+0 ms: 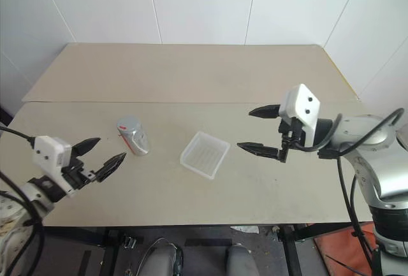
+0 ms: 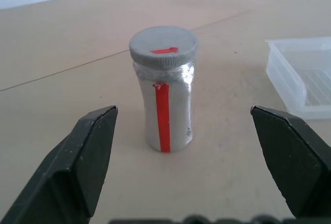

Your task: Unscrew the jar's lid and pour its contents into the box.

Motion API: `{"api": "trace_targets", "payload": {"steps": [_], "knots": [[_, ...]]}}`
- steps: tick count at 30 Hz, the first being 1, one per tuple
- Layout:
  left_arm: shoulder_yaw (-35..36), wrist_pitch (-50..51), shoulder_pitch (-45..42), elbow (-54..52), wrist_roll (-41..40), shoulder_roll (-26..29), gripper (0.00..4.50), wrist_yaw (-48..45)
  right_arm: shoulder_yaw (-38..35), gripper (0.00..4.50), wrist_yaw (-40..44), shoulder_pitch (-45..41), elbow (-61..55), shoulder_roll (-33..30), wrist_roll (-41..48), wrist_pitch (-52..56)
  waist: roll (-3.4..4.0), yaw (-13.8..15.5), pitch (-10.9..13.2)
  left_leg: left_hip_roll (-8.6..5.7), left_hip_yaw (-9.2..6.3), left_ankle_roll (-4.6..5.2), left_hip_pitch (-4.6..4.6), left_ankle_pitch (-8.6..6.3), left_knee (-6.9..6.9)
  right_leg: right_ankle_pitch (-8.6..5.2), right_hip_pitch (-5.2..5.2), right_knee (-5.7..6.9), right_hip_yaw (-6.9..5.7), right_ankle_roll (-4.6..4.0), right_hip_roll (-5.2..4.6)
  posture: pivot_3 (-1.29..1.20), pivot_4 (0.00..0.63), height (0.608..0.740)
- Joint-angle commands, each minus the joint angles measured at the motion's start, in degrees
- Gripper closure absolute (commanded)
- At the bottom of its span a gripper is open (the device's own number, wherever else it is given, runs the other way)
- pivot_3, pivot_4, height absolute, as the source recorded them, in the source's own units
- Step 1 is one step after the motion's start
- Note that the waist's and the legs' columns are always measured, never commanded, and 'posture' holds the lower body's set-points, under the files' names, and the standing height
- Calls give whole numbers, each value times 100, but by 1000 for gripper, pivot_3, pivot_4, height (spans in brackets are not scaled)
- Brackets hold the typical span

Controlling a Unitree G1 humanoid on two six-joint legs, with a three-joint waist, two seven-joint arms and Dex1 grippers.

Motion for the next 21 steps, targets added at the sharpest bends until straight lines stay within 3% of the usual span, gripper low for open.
{"api": "trace_targets", "payload": {"steps": [1,7,18,21], "knots": [[-185,-203,-278,248,255,-20,25,174,-130,0,135,-252,-205,-89,245,104,0,-3,0,-1,0,0,0,0,0,0,0,1,0,0,0,0,150,740],[-850,-574,-1104,1249,692,-59,25,32,-120,0,201,-307,-136,-110,321,184,0,25,0,-2,-1,0,2,0,1,0,2,2,-3,0,0,0,150,740],[-1194,-1053,-1905,2176,1061,-504,25,239,-266,0,162,-179,-286,-217,379,302,0,16,0,-4,-1,0,-6,0,2,2,-3,1,-2,2,-4,0,150,740],[-1190,-1042,-1932,2248,1149,-581,629,372,-275,0,138,-177,-299,-201,398,300,0,15,0,-4,-1,0,-6,0,2,2,-3,2,-2,3,-3,0,150,740]]}}
